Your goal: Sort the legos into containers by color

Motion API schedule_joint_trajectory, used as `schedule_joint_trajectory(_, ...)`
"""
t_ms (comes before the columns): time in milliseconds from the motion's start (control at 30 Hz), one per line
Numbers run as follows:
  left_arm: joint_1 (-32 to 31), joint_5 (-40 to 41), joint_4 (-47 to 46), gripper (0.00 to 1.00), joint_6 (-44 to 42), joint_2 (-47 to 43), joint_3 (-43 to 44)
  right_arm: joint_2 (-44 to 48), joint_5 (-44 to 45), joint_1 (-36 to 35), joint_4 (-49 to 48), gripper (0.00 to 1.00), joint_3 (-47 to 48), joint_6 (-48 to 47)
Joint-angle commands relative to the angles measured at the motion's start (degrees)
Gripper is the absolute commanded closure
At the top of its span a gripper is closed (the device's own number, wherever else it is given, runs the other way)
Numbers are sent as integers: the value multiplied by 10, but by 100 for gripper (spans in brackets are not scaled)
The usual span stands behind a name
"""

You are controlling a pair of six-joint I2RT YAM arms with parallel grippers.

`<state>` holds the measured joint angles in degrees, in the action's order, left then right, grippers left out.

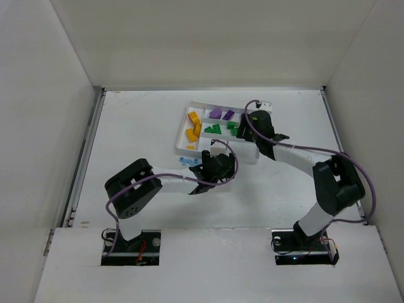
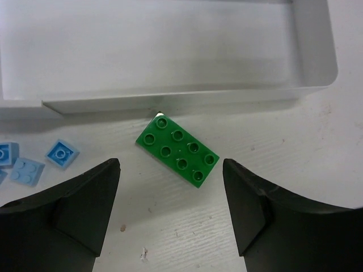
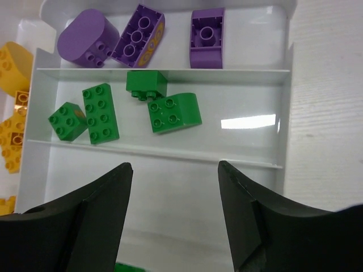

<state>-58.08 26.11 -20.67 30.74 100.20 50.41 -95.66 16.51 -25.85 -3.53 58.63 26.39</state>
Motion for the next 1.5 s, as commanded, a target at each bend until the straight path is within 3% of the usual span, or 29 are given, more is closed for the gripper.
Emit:
schedule_joint_trajectory(0,-19,68,-9,29,36,22,34,75,22,1,-39,32,-35,16)
schedule_joint_trajectory(200,-38,150,15,29,92,61,62,155,10,1,-47,32,-102,35)
schedule_joint_trajectory(467,-33,149,43,33,139,102,94,230,9,1,-47,32,-148,45)
schedule_joint_trajectory(733,-38,156,69,57,134,122,96,297,-1,12,-46,32,-176,54)
schedule_joint_trajectory(933,-47,160,84,71,117,99,43,307,-8,13,-43,32,-185,60)
schedule_joint_trajectory(1067,-51,159,89,71,95,86,14,309,-12,9,-46,32,-188,64)
schedule_joint_trajectory(1300,-64,149,90,52,38,95,28,311,-16,9,-47,32,-190,66)
schedule_joint_trajectory(1400,-63,143,92,52,33,101,31,319,-17,9,-46,32,-193,67)
schedule_joint_trajectory(1467,-60,141,96,64,33,104,33,326,-16,9,-48,32,-198,67)
